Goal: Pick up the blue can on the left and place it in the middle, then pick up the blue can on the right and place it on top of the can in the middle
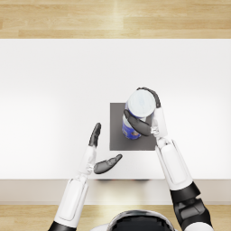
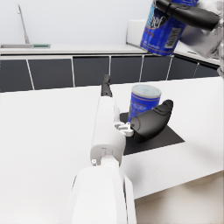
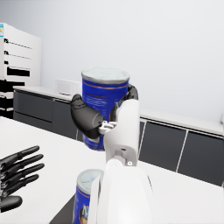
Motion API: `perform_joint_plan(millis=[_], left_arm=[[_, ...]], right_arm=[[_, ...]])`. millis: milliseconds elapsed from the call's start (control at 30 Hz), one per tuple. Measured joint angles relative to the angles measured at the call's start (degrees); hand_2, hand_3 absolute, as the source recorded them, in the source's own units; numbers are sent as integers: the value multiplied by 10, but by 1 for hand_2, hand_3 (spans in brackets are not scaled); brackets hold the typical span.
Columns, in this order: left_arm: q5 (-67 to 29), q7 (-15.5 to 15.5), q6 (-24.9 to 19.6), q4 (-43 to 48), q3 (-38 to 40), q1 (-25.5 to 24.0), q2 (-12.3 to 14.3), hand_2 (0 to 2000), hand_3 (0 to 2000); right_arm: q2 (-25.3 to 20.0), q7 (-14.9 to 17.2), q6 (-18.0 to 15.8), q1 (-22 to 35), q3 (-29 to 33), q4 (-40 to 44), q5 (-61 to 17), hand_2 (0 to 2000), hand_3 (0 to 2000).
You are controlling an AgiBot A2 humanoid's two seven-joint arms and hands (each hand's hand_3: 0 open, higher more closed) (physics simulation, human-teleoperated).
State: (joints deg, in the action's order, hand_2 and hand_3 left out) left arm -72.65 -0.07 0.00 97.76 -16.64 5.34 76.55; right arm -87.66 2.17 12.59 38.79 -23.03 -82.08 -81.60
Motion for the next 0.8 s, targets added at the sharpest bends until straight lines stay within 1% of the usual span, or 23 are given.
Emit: perform_joint_plan(millis=[100,233,433,800], left_arm=[[0,0,0,7,-27,-7,-1,0,0],[0,1,0,25,-40,-12,1,0,0],[0,1,0,34,-42,-17,5,0,0],[0,1,0,34,-35,-24,14,0,0]], right_arm=[[-4,4,21,1,0,23,0,2000,1520],[-2,7,31,-15,-7,33,0,2000,1520],[2,8,30,-37,-23,45,0,2000,1520],[-14,8,34,-34,-13,110,0,2000,1520]])
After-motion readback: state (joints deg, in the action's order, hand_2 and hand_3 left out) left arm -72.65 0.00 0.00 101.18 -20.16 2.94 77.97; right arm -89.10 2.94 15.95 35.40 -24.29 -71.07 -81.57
